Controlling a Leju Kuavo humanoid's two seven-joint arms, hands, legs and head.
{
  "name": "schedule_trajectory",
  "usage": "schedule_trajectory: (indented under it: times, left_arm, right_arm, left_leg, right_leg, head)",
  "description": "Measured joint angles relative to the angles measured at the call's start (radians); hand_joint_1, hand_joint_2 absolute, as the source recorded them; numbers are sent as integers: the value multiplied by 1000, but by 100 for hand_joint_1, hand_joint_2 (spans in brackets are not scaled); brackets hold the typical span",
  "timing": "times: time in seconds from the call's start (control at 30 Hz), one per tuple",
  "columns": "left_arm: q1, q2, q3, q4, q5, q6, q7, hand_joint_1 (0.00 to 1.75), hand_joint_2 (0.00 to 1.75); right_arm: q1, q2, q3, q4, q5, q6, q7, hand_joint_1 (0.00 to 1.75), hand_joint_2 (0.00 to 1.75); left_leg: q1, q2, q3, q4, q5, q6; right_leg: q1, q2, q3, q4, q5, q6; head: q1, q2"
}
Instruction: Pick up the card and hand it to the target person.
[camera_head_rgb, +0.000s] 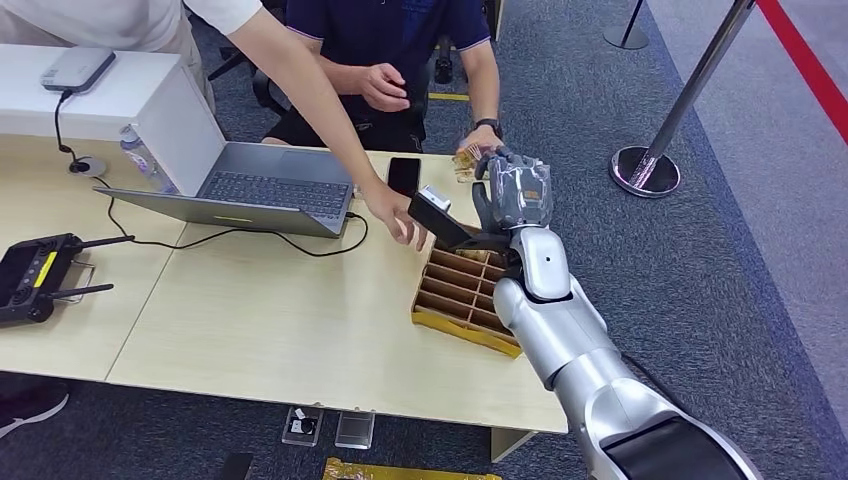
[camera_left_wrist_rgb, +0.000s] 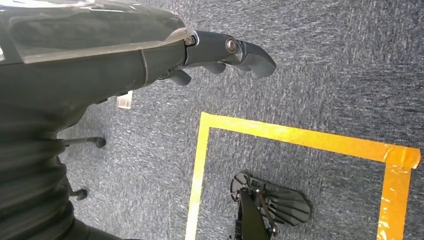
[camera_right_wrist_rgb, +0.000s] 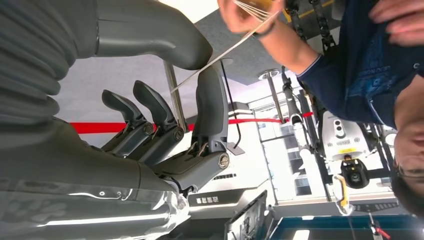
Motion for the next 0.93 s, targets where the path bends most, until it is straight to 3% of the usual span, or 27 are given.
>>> schedule_trajectory:
  times: [0.6, 0.73, 0.77, 0.9, 0.93]
  left_arm:
    - [0, 0, 0, 0, 1, 3, 0, 0, 175]
    - [1, 0, 0, 0, -6, 3, -6, 0, 175]
    - [1, 0, -2, 0, -12, 1, -10, 0, 175]
    - [2, 0, -7, 0, -13, -4, -42, 0, 0]
    - [2, 0, -7, 0, -9, -4, -46, 0, 0]
  right_arm:
    - [-12, 12, -22, 33, 13, -1, -19, 162, 175]
    - [-12, 14, -26, 34, 14, -1, -20, 0, 175]
    - [-12, 15, -27, 35, 14, -1, -20, 0, 175]
    - [-12, 15, -34, 35, 16, -1, -23, 0, 175]
    - [-12, 15, -36, 35, 17, -1, -23, 0, 175]
  left_leg:
    - [0, 0, 0, 0, 0, 0]
    - [0, 0, 0, 0, 0, 0]
    - [0, 0, 0, 0, 0, 0]
    - [0, 0, 0, 0, 0, 0]
    - [0, 0, 0, 0, 0, 0]
  right_leg:
    - [0, 0, 0, 0, 0, 0]
    - [0, 0, 0, 0, 0, 0]
    - [0, 0, 0, 0, 0, 0]
    - [0, 0, 0, 0, 0, 0]
    - [0, 0, 0, 0, 0, 0]
  head:
    - [0, 0]
    - [0, 0]
    - [0, 0]
    - [0, 0]
    - [0, 0]
